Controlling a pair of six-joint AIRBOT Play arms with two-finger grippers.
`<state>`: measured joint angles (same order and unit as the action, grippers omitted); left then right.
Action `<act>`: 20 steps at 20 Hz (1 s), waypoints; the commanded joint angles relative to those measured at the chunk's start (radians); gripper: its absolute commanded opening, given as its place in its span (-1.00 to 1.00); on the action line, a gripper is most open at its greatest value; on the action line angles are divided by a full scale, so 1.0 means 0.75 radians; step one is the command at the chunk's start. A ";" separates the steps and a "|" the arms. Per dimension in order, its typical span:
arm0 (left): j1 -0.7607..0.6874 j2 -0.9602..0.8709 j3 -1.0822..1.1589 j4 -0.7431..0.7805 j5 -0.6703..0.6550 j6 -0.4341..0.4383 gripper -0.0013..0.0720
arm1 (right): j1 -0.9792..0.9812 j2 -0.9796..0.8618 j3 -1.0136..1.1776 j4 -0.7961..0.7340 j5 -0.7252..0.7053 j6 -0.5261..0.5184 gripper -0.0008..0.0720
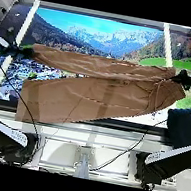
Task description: Fold the clothes and pants, and hang the long-sleeved shirts on hangers.
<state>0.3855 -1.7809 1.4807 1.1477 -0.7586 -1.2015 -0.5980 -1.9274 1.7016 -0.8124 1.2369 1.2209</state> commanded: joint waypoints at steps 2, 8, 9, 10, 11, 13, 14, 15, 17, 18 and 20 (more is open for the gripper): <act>0.033 0.025 0.242 -0.299 0.019 -0.005 -0.93 | 0.001 0.002 0.059 0.111 -0.120 -0.009 -0.88; 0.124 0.068 0.336 -0.405 -0.296 -0.098 -0.93 | 0.001 0.002 0.077 0.095 -0.202 0.027 -0.88; 0.142 0.066 0.334 -0.392 -0.440 -0.104 -0.93 | 0.001 0.002 0.077 0.095 -0.197 0.027 -0.88; 0.155 0.067 0.333 -0.343 -0.579 -0.104 -0.93 | 0.001 0.002 0.077 0.095 -0.193 0.027 -0.88; 0.155 0.067 0.333 -0.274 -0.683 -0.104 -0.92 | 0.001 0.002 0.077 0.095 -0.186 0.027 -0.88; 0.152 0.067 0.333 -0.114 -0.824 -0.104 -0.92 | 0.001 0.002 0.077 0.095 -0.178 0.027 -0.88; 0.149 0.066 0.332 -0.061 -0.852 -0.104 -0.92 | 0.001 0.002 0.077 0.094 -0.175 0.027 -0.88; 0.148 0.066 0.331 -0.037 -0.862 -0.104 -0.92 | 0.001 0.002 0.077 0.094 -0.174 0.027 -0.88; 0.147 0.058 0.331 -0.034 -0.862 -0.104 -0.92 | 0.001 0.002 0.077 0.094 -0.175 0.027 -0.88; 0.144 0.047 0.331 -0.034 -0.861 -0.105 -0.92 | 0.001 0.002 0.077 0.094 -0.175 0.027 -0.88; 0.138 0.008 0.331 -0.034 -0.861 -0.129 -0.40 | 0.001 0.002 0.077 0.094 -0.174 0.027 -0.88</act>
<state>0.4923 -1.7504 1.7287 1.0954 -1.3643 -1.2804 -0.5976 -1.9270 1.7584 -0.7433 1.1034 1.2404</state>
